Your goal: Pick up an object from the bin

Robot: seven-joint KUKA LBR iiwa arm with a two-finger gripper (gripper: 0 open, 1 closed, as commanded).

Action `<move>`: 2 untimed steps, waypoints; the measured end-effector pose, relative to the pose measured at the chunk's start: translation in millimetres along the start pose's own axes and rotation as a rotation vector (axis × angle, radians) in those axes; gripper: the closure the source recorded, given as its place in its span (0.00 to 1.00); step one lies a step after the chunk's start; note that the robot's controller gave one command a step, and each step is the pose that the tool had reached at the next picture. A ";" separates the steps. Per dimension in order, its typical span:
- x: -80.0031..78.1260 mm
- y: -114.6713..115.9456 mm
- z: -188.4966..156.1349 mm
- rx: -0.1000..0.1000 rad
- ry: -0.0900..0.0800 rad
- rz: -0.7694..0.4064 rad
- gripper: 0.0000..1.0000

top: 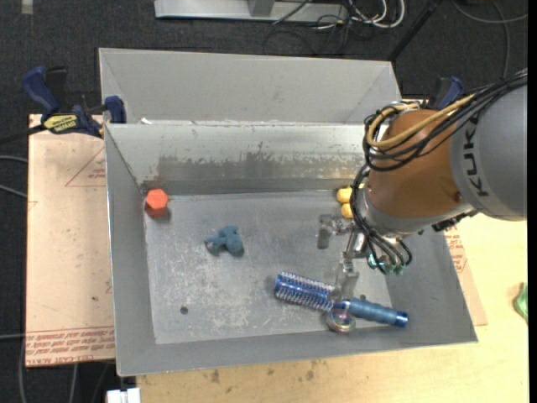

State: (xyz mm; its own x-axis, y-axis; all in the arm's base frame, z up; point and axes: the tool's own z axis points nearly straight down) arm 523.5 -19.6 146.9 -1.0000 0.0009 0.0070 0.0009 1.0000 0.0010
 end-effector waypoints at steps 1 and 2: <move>34.2 0.0 73.2 0.000 -0.015 -0.194 0.00; 36.1 0.1 73.8 0.000 -0.007 -0.196 1.00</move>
Offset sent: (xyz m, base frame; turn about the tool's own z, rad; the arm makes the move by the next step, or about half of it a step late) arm -0.0368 -0.0013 -0.0728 -0.1962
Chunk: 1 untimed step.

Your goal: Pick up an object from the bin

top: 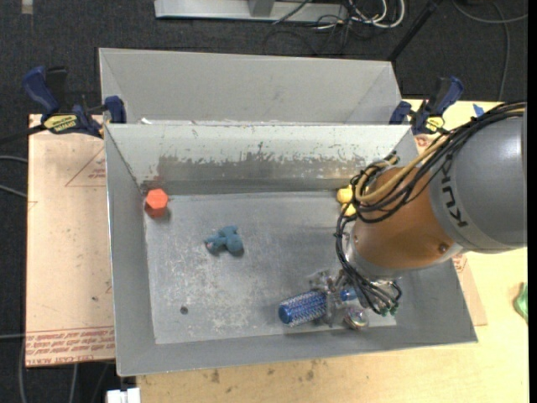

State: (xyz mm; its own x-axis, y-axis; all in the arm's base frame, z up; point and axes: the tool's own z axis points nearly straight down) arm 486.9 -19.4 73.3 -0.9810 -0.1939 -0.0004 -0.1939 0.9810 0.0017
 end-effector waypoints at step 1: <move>-8.0 -1.4 -115.8 0.003 -0.008 -0.004 1.00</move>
Offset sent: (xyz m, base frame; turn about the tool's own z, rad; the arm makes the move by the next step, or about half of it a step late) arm 0.0060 -0.0007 0.1126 -0.0058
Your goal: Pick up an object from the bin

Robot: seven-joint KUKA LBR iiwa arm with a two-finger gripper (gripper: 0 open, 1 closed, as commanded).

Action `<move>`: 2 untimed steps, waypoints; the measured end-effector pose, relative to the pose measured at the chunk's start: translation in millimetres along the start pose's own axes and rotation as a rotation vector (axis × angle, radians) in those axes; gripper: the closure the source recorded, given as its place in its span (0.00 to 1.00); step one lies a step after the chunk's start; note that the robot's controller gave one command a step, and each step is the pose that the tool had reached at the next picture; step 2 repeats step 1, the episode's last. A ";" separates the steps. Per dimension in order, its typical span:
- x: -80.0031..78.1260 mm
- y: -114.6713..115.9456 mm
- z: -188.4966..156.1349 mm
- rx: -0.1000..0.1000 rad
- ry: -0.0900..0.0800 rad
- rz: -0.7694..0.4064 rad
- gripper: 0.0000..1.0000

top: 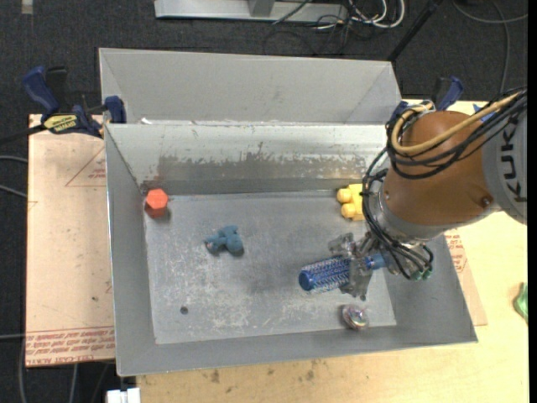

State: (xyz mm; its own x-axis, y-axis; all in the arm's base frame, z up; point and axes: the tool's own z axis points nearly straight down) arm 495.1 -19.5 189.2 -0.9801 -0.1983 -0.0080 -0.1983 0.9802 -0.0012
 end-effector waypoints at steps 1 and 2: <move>-17.4 -10.8 -73.8 -0.002 0.003 -0.625 1.00; -17.4 -10.8 -73.8 -0.002 0.003 -0.625 1.00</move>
Offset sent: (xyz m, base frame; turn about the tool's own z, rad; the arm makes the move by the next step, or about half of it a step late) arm 0.0173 -0.0075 0.0737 -0.6282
